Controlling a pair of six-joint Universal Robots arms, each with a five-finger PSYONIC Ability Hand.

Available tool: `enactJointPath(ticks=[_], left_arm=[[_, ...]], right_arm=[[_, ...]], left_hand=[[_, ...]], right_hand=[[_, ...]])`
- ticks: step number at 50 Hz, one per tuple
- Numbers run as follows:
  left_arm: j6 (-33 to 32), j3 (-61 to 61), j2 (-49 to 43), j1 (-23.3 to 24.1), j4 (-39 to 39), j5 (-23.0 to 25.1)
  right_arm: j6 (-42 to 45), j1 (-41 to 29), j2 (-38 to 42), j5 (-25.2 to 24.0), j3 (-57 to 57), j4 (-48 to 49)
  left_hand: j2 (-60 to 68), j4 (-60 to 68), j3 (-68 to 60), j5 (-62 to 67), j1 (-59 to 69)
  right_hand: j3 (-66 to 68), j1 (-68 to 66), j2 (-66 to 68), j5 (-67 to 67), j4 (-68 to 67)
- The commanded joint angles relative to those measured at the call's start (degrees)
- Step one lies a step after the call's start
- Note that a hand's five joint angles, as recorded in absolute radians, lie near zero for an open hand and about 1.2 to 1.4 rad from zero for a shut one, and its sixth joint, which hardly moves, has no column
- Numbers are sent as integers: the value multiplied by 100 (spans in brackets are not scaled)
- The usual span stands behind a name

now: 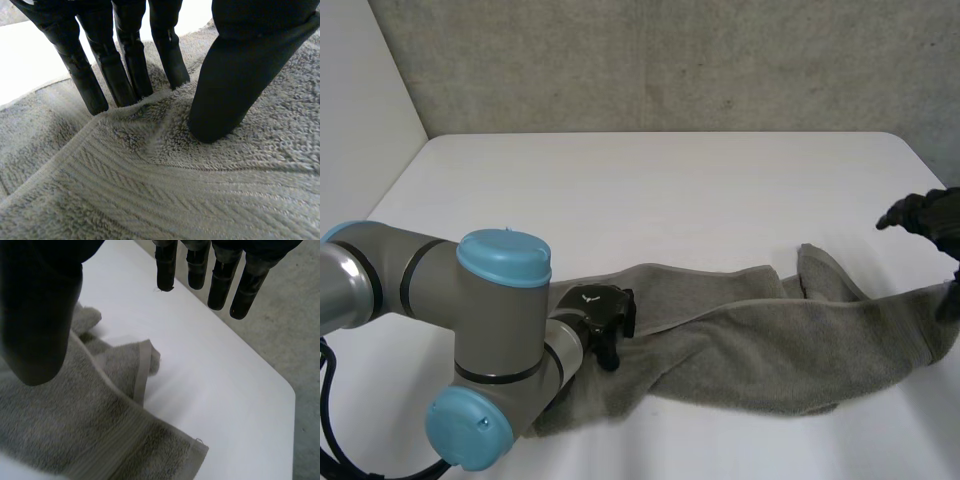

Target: Fold the towel.

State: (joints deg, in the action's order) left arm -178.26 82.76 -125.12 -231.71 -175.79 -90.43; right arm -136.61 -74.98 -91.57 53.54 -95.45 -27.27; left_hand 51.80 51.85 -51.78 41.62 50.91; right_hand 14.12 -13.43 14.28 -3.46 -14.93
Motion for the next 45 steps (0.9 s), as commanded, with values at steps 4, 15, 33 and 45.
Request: enactJointPath(ticks=[4,15,33,45], left_arm=[[-7,29,23,-32,-25,-124],[-7,161,93,-58,-52,-150],[-235,135,-39,-58,-412,-238],[-622,29,-197,-32,-632,-220]], right_arm=[[-796,-798,1183,454,666,213],[-1035,-1300,2669,1183,1537,538],[292,-1151,3171,2598,1775,837],[477,-1186,3259,2881,2275,355]], left_hand=[[-912,-917,910,-894,-823],[-1400,-1405,1398,-1382,-1311],[-2275,-2279,2272,-2256,-2186],[-2224,-2229,2222,-2206,-2135]], right_hand=[[-412,343,-428,346,493],[84,-153,68,-150,-3],[334,-403,318,-400,-253],[6580,-6649,6563,-6646,-6499]])
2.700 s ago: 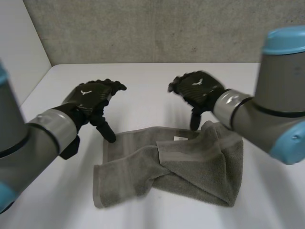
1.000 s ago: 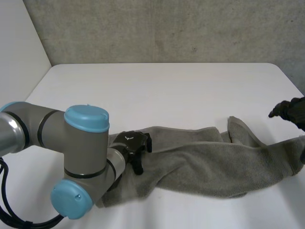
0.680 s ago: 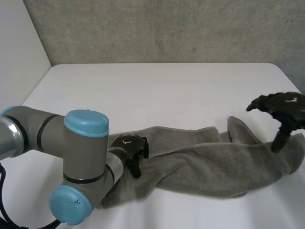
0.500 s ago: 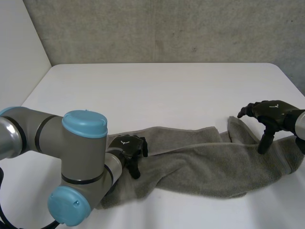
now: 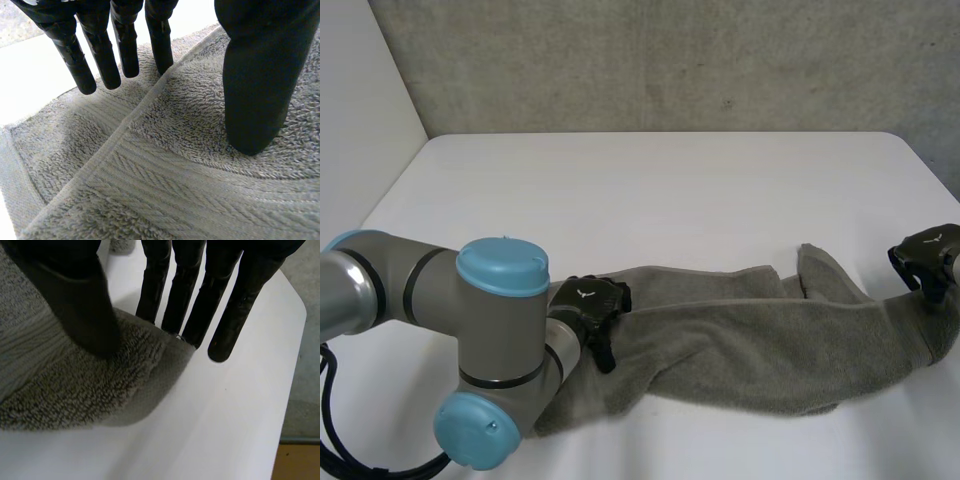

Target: Fold the towel.

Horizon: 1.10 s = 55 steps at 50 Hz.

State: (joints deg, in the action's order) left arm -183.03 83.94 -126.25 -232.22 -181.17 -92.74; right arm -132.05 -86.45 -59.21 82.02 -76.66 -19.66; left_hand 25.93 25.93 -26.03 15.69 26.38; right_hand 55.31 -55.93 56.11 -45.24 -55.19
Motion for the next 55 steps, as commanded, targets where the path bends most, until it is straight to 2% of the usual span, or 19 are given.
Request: enactJointPath(ticks=[1,5,7,8,10,17,21,22,25,27,29,32,36,38,39,41,43,48,55], left_arm=[[-153,-132,-119,19,-94,11],[-154,-273,-198,19,-94,11],[-162,-457,-268,19,-103,2],[-162,-457,-269,19,-103,2],[-206,-702,-330,10,-147,2],[-627,-1519,-383,-104,-340,-33],[-970,-2292,-200,-463,-629,-208],[-971,-2294,-198,-464,-630,-209],[-953,-2831,92,-684,-929,-552],[-918,-3041,241,-790,-1158,-763],[-778,-3199,634,-982,-1682,-1069],[-524,-2999,952,-1097,-1956,-1115],[-251,-2473,1154,-1115,-1966,-1071],[-171,-2127,1208,-1115,-1966,-1053],[-154,-1745,1251,-1115,-1966,-1044],[-171,-1328,1269,-1106,-1975,-1027],[-180,-923,1278,-1106,-1966,-983],[-180,769,1304,-1106,-1879,-825],[-198,1983,1331,-1019,-1729,-737]], right_arm=[[21,-39,23,34,397,-407],[56,-91,163,42,817,-652],[74,-100,207,42,1002,-644],[65,-144,243,25,1212,-626],[65,-231,304,16,1484,-618],[-322,-584,463,-54,2955,-37],[-1389,-698,297,-186,3561,1573],[-1907,-707,130,-256,3509,2232],[-2492,-707,-109,-309,3350,2854],[-3560,-645,-625,-344,2808,3974],[-3982,-645,-810,-362,2597,4449],[-4338,-671,-987,-379,2253,4744],[-4259,-707,-1014,-590,1988,4340],[-4015,-724,-1005,-1027,1699,3692],[-4013,-724,-1005,-1030,1698,3689],[-3480,-768,-918,-1476,1418,3103],[-3129,-838,-865,-1609,1234,2839],[-1899,-909,-681,-1751,540,2040],[-409,-882,-443,-1751,-561,1281]], left_hand=[[462,462,-453,487,418],[934,934,-925,959,890],[3293,3293,-3283,3317,3248],[3306,3306,-3297,3330,3261],[5397,5397,-5387,5421,5352],[5407,5407,-5397,5431,5362],[5407,5407,-5397,5431,5362],[5407,5407,-5397,5431,5362],[5407,5407,-5397,5431,5362],[5407,5407,-5397,5431,5362],[5407,5407,-5397,5431,5362],[5407,5407,-5397,5431,5362],[5407,5407,-5397,5431,5362],[5407,5407,-5397,5431,5362],[5407,5407,-5397,5431,5362],[5407,5407,-5397,5431,5362],[5407,5407,-5397,5431,5362],[5407,5407,-5397,5431,5362],[5407,5407,-5397,5431,5362]], right_hand=[[2469,-2407,2388,-2476,-2481],[2469,-2407,2389,-2476,-2481],[2469,-2407,2389,-2476,-2481],[2469,-2407,2389,-2476,-2481],[2469,-2407,2389,-2476,-2481],[2469,-2407,2389,-2476,-2481],[2469,-2407,2389,-2476,-2481],[2469,-2407,2389,-2476,-2481],[2469,-2407,2389,-2476,-2481],[2469,-2407,2389,-2476,-2481],[2469,-2407,2389,-2476,-2481],[2469,-2407,2389,-2476,-2481],[2469,-2407,2389,-2476,-2481],[2469,-2407,2389,-2476,-2481],[2469,-2407,2389,-2476,-2481],[2469,-2407,2389,-2476,-2481],[2469,-2407,2389,-2476,-2481],[2469,-2407,2389,-2476,-2481],[2469,-2407,2389,-2476,-2481]])
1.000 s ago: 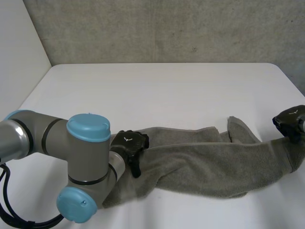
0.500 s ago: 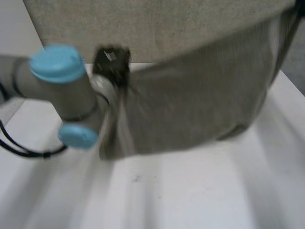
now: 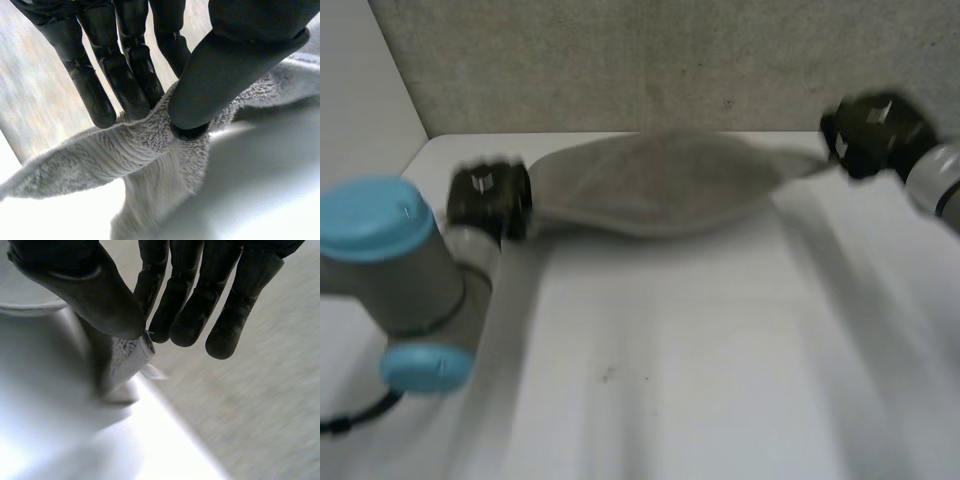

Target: Fold the towel.

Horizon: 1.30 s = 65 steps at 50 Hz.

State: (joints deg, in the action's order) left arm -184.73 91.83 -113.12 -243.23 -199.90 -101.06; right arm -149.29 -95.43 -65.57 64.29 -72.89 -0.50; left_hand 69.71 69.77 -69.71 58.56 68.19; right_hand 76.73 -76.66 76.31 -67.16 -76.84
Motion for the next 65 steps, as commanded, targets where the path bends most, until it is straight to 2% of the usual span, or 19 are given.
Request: enactJointPath(ticks=[1,2,4,5,6,7,9,17,23,25,43,45,47,55,65], left_arm=[[-28,1379,35,126,197,130],[-28,1381,35,127,197,131],[-28,1591,53,249,337,183],[-28,1592,53,250,338,183],[-28,1636,70,319,425,201],[-28,1636,71,320,426,201],[-28,1654,202,373,627,201],[-19,1575,773,311,795,201],[-19,1531,923,232,769,201],[-19,1548,923,49,769,210],[-19,2216,914,-418,795,271],[-19,2242,906,-418,786,342],[-10,2269,862,-462,760,569],[-10,2269,616,-488,364,711],[-37,2155,194,-506,-321,711]], right_arm=[[1524,25,194,22,-1190,-653],[1613,33,186,13,-1401,-644],[1614,86,168,13,-1586,-644],[1614,86,168,13,-1588,-644],[1588,147,133,5,-1736,-644],[1561,217,89,-4,-1859,-627],[1535,261,37,-4,-1982,-566],[1482,367,-289,48,-2431,31],[1377,464,-307,48,-2599,366],[1324,473,-307,48,-2634,401],[1069,534,-280,57,-2634,445],[1069,534,-280,57,-2634,445],[1069,526,-272,57,-2643,445],[1069,526,-263,57,-2669,445],[1060,534,-280,57,-2669,445]], left_hand=[[1029,1023,-1029,1144,1181],[1029,1023,-1029,1144,1181],[-272,-279,272,-158,-120],[-280,-287,280,-166,-128],[-1096,-1103,1096,-982,-944],[-1105,-1111,1105,-990,-953],[-2778,-2785,2778,-2664,-2626],[-4182,-4189,4182,-4067,-4030],[-4368,-4375,4368,-4253,-4216],[-4402,-4408,4402,-4287,-4250],[-4048,-4055,4048,-3934,-3896],[-3712,-3719,3712,-3597,-3560],[-2757,-2764,2757,-2643,-2605],[-2669,-2676,2669,-2554,-2517],[-1377,-1384,1377,-1262,-1225]], right_hand=[[327,-334,369,-284,-316],[327,-334,369,-284,-316],[327,-334,369,-284,-316],[327,-334,369,-284,-316],[327,-334,369,-284,-316],[327,-334,369,-284,-316],[327,-334,369,-284,-316],[327,-334,369,-284,-316],[327,-334,369,-284,-316],[327,-334,369,-284,-316],[327,-334,369,-284,-316],[327,-334,369,-284,-316],[327,-334,369,-284,-316],[327,-334,369,-284,-316],[327,-334,369,-284,-316]])
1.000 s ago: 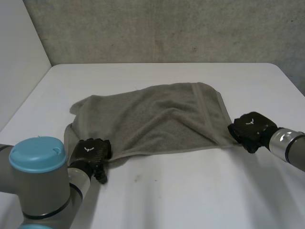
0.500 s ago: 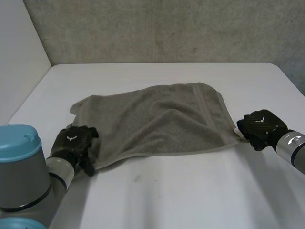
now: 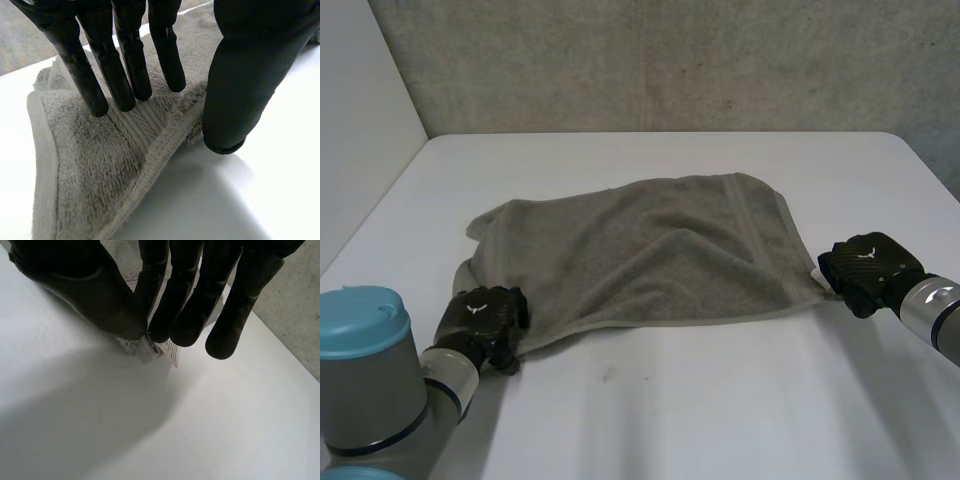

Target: Fold the towel.

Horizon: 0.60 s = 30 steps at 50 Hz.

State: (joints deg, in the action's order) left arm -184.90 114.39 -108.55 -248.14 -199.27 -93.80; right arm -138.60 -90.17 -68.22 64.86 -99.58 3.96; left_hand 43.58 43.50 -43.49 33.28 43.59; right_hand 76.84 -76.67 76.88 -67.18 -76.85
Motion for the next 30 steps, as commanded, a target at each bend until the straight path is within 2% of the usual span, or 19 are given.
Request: enactJointPath(ticks=[1,4,11,16,18,23,30], left_arm=[[-20,-101,-263,-16,-385,-16],[-99,-136,-281,-103,-446,-16],[-679,-118,-245,-402,-543,-7],[-969,-22,-184,-613,-534,11],[-1048,83,-114,-701,-516,11],[-1075,215,9,-780,-508,11],[-1075,374,133,-894,-508,11]], right_arm=[[-9,17,-15,9,9,0],[-9,17,-15,9,18,0],[-9,60,-42,105,44,0],[-18,69,-33,149,71,0],[-44,69,-24,167,71,0],[-44,69,-33,176,71,0],[-44,43,-33,184,53,-9]], left_hand=[[1239,1247,-1247,1269,1238],[1926,1934,-1934,1956,1925],[1895,1903,-1904,1925,1894],[1441,1449,-1449,1471,1440],[420,428,-428,450,419],[-239,-230,230,-209,-239],[-443,-435,435,-413,-444]], right_hand=[[316,-333,312,-282,-315],[316,-333,312,-282,-315],[316,-333,312,-282,-315],[316,-333,312,-282,-315],[316,-333,312,-282,-315],[316,-333,312,-282,-315],[316,-333,312,-282,-315]])
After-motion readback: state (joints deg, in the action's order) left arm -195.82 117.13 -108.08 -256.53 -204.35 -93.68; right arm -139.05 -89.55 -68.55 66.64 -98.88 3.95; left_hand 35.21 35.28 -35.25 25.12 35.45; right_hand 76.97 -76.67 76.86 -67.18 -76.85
